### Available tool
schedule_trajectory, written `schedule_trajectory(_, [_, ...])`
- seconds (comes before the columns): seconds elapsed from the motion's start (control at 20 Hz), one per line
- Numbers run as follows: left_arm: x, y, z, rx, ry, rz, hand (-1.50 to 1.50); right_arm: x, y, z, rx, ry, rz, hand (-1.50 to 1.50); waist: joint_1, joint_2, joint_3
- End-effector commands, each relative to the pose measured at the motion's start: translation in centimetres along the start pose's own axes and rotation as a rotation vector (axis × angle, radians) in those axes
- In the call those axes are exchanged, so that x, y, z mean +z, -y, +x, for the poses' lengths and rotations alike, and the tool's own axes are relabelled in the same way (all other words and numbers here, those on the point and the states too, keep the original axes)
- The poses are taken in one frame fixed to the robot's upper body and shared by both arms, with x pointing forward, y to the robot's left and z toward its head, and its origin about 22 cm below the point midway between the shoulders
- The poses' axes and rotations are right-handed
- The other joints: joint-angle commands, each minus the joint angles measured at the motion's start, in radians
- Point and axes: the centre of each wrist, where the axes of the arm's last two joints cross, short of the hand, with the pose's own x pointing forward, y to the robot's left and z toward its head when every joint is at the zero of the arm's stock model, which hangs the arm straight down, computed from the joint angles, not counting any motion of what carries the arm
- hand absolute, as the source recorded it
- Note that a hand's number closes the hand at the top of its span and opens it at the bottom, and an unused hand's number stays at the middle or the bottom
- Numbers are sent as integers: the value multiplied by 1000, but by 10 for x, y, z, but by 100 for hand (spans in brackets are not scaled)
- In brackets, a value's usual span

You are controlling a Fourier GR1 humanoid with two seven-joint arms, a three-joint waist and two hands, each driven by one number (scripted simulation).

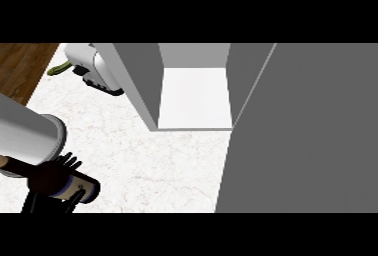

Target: Pick up the wine, place it into the cabinet and close the cabinet

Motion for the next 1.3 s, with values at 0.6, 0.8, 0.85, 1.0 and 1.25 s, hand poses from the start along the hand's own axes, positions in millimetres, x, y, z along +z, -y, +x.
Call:
schedule_trajectory(0.6, [-39, 90, -34, -215, 173, -221, 150, 22, 3, 6, -29, -21, 66, -150, -12, 1, 0])
schedule_trajectory(0.8, [-85, 132, -20, -241, 217, -209, 150, 18, 5, 2, -32, -13, 57, -150, -6, 2, 1])
schedule_trajectory(0.85, [-78, 136, -19, -245, 221, -222, 150, 5, 6, 4, -21, -12, 47, -150, 3, 0, 1])
schedule_trajectory(1.0, [-74, 153, -18, -228, 305, -237, 150, 14, 3, 3, -20, -28, 59, -150, 3, -1, 1])
schedule_trajectory(1.25, [-80, 192, 7, -199, 367, -282, 150, 20, 5, -9, -30, -39, 26, -150, 5, -1, 2])
